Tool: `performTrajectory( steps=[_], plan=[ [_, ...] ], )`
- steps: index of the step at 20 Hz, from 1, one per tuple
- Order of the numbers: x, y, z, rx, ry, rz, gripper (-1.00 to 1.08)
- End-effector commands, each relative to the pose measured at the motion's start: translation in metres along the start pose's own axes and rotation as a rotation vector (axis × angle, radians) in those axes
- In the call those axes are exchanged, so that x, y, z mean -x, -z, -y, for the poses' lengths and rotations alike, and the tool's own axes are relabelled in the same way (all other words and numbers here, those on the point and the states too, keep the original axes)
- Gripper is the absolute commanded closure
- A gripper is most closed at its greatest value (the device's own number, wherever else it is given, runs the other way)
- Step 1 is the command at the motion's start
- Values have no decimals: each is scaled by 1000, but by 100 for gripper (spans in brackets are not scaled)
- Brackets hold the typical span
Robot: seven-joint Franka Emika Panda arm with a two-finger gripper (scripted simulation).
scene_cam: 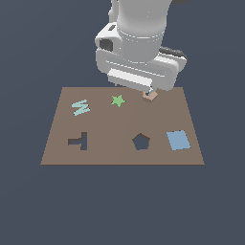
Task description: Insert a designated object into the corresponding slot on a board.
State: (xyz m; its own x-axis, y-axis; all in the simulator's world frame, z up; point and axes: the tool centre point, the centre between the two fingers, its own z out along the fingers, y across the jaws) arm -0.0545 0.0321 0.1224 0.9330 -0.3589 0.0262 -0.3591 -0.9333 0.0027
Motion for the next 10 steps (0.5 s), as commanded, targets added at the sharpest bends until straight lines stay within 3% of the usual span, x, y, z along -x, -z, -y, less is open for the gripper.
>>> performTrajectory(
  steps=[1, 10],
  plan=[
    [14, -12, 5, 1, -68, 5, -92],
    [50, -47, 26, 3, -257, 17, -92]
  ],
)
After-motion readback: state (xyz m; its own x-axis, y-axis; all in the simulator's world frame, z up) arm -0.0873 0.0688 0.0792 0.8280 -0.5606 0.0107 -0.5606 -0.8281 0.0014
